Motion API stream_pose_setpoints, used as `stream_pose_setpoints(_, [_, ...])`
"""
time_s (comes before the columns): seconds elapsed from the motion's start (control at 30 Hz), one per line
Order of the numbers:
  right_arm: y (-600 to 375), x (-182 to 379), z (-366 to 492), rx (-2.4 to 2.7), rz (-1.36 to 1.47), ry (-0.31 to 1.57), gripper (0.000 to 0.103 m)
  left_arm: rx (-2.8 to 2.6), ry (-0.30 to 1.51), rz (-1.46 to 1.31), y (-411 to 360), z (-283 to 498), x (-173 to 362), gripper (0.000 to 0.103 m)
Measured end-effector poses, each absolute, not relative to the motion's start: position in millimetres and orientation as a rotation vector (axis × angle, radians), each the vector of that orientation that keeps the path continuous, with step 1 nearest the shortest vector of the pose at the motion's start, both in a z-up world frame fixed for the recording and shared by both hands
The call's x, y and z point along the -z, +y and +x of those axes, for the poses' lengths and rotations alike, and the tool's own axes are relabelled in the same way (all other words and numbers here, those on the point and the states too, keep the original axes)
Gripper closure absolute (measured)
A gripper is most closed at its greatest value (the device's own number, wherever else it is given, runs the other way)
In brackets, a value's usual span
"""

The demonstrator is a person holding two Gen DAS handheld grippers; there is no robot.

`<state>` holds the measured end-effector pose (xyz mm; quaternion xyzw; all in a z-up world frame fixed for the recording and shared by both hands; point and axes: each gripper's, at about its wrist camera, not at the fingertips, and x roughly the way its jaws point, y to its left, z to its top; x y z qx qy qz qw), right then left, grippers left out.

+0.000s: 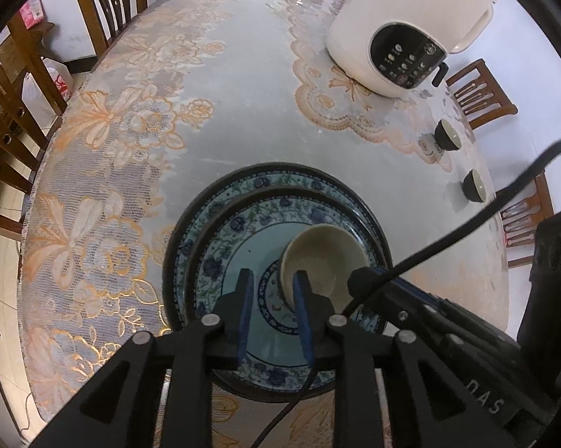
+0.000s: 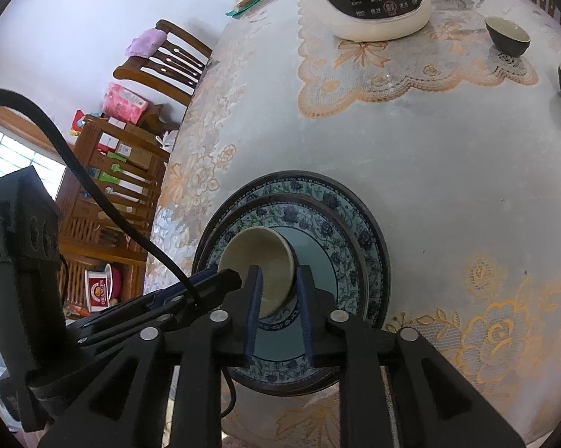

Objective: Organize plates and bowls
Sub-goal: 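Lower the bowl onto the top plate and open both tools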

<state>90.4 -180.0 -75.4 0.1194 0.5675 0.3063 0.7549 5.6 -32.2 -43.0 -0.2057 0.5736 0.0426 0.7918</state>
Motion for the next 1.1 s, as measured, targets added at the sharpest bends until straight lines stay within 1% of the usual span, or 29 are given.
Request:
stream_pose_setpoints(0.07, [-181.3, 73.5, 89.7, -0.673, 0.269, 1.231, 0.081, -0.096, 1.23, -0.444, -31.2, 4.8, 41.5, 0.076])
stream_pose_setpoints(0.57, [-200.4, 52.0, 76.0, -0.671, 0.271, 1.151, 0.08, -0.09, 1.181, -0.432, -37.4, -4.9, 19.8, 0.076])
stream_pose_setpoints(1.1, [-259.6, 33.0, 55.5, -0.549, 0.321, 1.062, 0.08, 0.038, 1.155, -0.34, -89.0, 2.4, -2.0, 0.076])
